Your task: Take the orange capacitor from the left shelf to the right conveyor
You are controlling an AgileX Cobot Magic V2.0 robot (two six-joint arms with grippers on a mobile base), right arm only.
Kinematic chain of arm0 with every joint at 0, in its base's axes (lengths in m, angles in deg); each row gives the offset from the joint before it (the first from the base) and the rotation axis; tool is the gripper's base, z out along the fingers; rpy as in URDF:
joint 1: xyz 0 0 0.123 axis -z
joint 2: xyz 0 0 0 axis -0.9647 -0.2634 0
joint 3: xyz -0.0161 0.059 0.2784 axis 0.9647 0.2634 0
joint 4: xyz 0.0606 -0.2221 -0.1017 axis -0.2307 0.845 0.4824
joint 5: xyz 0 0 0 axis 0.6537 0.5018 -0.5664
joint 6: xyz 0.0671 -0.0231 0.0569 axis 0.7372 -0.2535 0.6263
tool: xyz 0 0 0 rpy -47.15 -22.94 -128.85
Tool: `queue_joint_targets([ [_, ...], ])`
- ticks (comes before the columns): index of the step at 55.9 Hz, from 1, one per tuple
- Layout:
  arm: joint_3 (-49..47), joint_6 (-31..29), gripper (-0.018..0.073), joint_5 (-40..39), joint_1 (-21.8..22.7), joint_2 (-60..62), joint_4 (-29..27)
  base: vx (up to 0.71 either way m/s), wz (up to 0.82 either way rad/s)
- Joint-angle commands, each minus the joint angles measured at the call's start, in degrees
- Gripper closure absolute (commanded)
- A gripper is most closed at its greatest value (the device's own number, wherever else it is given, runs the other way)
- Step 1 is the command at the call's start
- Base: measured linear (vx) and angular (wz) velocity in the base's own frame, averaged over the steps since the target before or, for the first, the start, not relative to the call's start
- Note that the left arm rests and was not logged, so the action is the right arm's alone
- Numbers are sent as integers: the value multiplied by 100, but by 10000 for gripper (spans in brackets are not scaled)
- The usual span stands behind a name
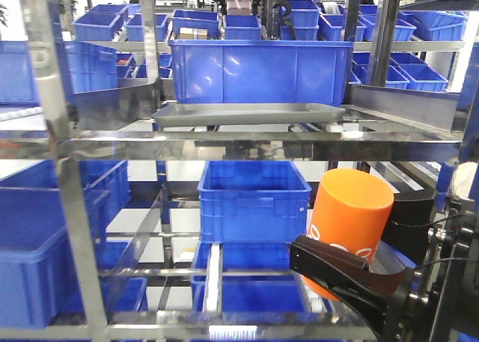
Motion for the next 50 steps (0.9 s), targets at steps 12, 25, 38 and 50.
queue_joint_targets([
  [12, -170, -84, 570, 67, 20, 68, -308, -16, 13],
  [25, -170, -84, 570, 63, 20, 68, -308, -9, 29],
  [38, -170, -84, 570, 63, 20, 68, -308, -6, 38],
  [50, -170, -84, 570, 63, 20, 68, -308, -4, 53],
])
